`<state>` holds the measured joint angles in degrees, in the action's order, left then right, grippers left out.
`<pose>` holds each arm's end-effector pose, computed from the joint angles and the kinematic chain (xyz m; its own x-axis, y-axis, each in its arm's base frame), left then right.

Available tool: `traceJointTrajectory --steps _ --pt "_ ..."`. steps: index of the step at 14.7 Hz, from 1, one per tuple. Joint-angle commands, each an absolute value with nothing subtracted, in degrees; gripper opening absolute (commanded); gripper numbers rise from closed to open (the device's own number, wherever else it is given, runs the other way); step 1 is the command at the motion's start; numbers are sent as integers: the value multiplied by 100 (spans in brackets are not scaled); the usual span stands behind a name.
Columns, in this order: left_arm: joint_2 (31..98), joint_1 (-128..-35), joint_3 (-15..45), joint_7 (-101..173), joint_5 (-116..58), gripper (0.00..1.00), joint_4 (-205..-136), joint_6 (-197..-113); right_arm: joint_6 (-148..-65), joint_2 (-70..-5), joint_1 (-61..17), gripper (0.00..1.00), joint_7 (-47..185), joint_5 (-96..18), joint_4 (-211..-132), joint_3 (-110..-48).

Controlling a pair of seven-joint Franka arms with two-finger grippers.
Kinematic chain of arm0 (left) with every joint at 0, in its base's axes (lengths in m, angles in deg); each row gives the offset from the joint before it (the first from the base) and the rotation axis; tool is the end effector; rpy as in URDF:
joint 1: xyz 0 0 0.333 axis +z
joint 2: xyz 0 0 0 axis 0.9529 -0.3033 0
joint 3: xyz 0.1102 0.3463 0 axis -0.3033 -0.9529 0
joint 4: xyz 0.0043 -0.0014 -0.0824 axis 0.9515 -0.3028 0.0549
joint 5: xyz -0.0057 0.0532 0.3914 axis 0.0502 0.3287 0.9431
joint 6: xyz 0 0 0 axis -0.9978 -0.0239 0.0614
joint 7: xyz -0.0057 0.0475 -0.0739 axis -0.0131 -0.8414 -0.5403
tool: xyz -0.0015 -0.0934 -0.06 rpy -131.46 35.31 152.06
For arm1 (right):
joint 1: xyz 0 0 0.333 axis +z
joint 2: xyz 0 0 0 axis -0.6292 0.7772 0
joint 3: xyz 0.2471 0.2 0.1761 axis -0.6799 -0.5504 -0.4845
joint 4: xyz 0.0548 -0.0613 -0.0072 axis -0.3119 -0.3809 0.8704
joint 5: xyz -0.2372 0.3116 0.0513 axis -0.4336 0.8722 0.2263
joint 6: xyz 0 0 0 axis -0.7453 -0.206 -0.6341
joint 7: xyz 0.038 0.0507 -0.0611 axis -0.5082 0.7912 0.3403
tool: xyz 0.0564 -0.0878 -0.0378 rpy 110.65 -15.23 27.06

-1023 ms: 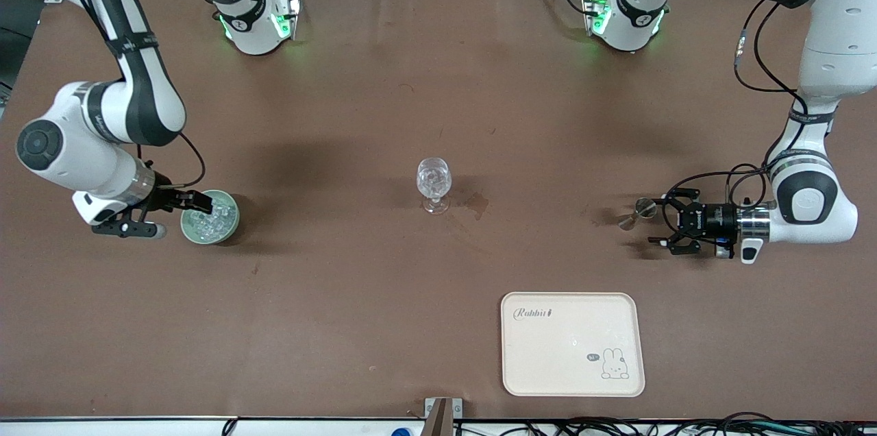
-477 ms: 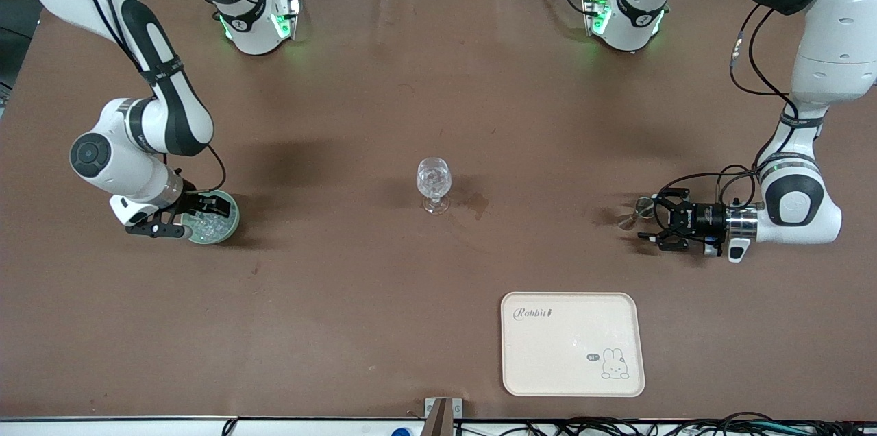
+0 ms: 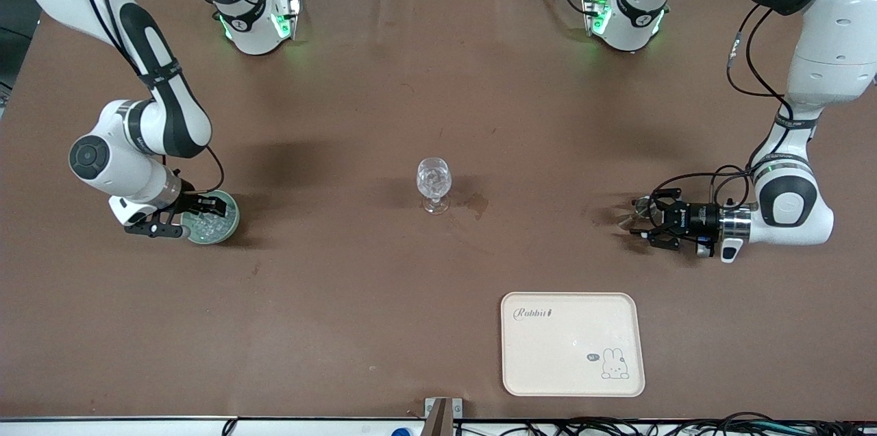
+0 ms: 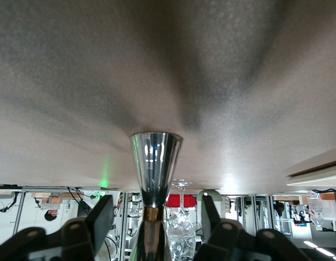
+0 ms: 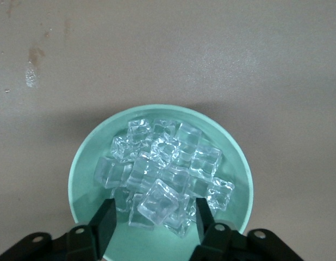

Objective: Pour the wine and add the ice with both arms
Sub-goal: 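Grasp the jigger with the left gripper while the right gripper grasps an ice cube, then lift the jigger over the glass while the right gripper lifts the ice cube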

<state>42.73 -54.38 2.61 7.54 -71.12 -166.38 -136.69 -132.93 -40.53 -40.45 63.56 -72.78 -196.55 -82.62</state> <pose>0.6392 0.0684 0.1492 0.0989 0.4268 -0.8989 0.9752 -0.2211 0.0023 0.5803 -0.0312 0.2654 0.9940 -0.1022 -0.0381 -0.1031 -0.9944 -0.0232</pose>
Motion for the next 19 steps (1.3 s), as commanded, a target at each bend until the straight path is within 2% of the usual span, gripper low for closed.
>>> traceJointTrajectory --steps 1,2,4,5,8,10,12,14,15,19 --pt "4236 -5407 274 877 -7244 60 -16662 -13611 -13373 -4045 -4119 55 6382 -7272 -19695 -8305" --pt "4227 -5407 274 877 -7244 54 -16662 -13585 -13382 -4019 -4119 51 6364 -7272 -19686 -8305" --pt "4227 -5406 274 877 -7244 50 -16654 -13532 -13390 -3975 -4128 40 6347 -7228 -19668 -8313" --pt "4227 -5398 274 877 -7244 47 -16653 -13532 -13417 -3975 -4128 32 6338 -7219 -19660 -8305" --pt "4227 -5389 274 877 -7244 44 -16653 -13489 -13356 -3992 -4145 15 6329 -7219 -19572 -8313" --pt "4236 -5380 274 877 -7244 33 -16653 -13453 -13250 -4019 -4180 8 6259 -7219 -19484 -8313" --pt "4227 -5380 274 877 -7244 17 -16645 -13453 -12962 -4080 -4181 6 6259 -7219 -19326 -8305" --pt "4227 -5380 274 869 -7262 9 -16627 -13453 -12505 -4203 -4180 5 6267 -7228 -19089 -8305" --pt "4236 -5372 274 851 -7271 2 -16627 -13453 -12294 -4282 -4181 5 6268 -7219 -18958 -8305" --pt "4306 -5433 300 790 -7656 1 -16583 -13260 -11643 -4580 -4260 5 6294 -7245 -18500 -8296"
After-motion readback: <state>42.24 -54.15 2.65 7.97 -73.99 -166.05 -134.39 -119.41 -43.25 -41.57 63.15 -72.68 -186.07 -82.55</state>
